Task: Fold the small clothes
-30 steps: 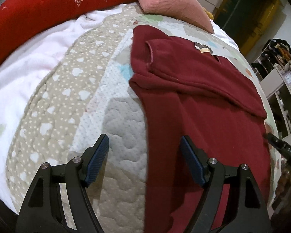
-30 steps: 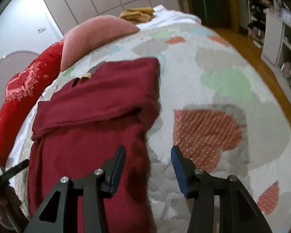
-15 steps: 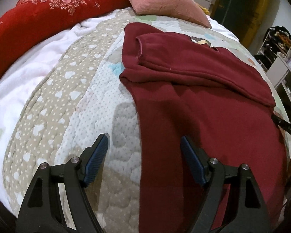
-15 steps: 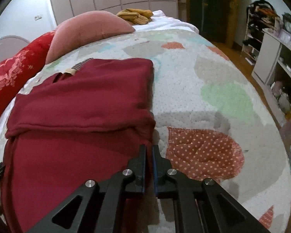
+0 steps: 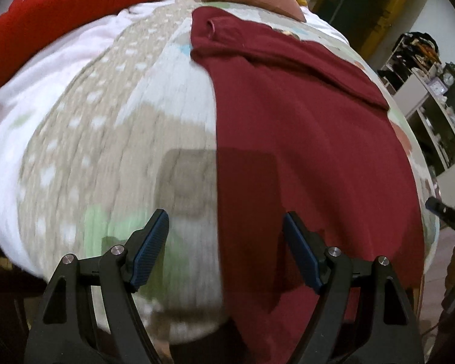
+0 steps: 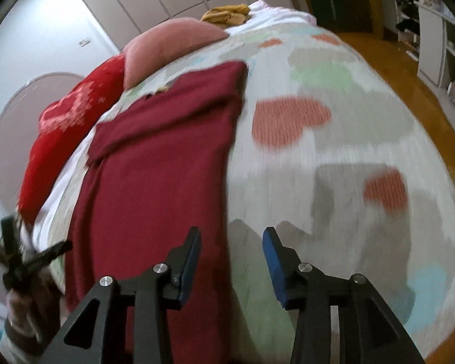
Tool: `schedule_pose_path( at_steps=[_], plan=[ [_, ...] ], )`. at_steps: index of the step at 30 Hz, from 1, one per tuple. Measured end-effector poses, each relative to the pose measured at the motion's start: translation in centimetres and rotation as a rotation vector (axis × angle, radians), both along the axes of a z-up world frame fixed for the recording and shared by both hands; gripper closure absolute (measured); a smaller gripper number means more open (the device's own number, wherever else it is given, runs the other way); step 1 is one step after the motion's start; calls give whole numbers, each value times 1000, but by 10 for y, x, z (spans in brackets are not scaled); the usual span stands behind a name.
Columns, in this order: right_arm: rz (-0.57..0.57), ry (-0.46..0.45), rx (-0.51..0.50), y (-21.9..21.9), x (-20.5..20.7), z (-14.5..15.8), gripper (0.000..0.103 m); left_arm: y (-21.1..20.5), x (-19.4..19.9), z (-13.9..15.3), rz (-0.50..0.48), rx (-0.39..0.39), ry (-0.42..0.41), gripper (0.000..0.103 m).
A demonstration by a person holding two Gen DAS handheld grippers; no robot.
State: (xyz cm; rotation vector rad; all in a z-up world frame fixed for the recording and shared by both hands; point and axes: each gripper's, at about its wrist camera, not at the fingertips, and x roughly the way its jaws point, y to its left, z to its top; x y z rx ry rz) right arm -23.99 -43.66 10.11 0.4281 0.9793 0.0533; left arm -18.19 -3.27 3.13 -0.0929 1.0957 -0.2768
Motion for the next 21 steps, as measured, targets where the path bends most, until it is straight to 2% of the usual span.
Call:
schedule_pose_path(
  at_steps=[5, 10, 15, 21],
  plan=[
    [42, 12, 20, 17, -46, -14, 58, -4, -28, -5, -39, -9, 37, 25],
    [39, 32, 63, 22, -67, -28, 58, -6, -38, -14, -37, 5, 48, 25],
    [67, 48, 92, 33, -72, -38, 58, -3, -43, -24, -12, -18, 83, 25],
    [69, 55, 118, 38, -69, -43, 58, -11, -48, -32, -8, 9, 88, 25]
  ],
)
